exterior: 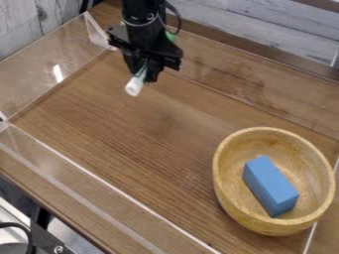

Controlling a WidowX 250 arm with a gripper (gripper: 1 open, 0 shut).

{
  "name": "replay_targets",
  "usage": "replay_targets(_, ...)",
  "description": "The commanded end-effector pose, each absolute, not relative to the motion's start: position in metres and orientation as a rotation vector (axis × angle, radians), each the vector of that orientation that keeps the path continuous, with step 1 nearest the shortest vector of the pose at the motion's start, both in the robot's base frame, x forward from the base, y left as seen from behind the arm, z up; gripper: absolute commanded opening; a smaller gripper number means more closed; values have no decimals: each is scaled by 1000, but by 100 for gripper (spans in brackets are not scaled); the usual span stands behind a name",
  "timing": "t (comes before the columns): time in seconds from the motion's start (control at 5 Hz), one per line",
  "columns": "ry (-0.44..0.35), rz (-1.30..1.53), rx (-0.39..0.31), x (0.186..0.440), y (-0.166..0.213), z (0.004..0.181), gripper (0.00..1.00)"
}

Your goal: Put the green marker in the brown bowl

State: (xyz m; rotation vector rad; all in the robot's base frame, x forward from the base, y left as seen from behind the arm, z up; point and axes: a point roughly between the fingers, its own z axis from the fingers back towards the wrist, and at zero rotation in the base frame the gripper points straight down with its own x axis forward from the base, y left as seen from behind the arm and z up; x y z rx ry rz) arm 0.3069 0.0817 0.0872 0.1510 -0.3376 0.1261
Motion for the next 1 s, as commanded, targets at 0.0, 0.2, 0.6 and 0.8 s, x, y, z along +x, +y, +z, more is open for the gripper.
replay_targets(0.0,-417,113,164,309,75,110,0)
replay_targets(0.2,-432,106,163,306,68,114,0)
replay_targets(0.6,-461,92,160,298,55,119,0)
replay_targets(0.8,-477,83,158,294,49,122,0)
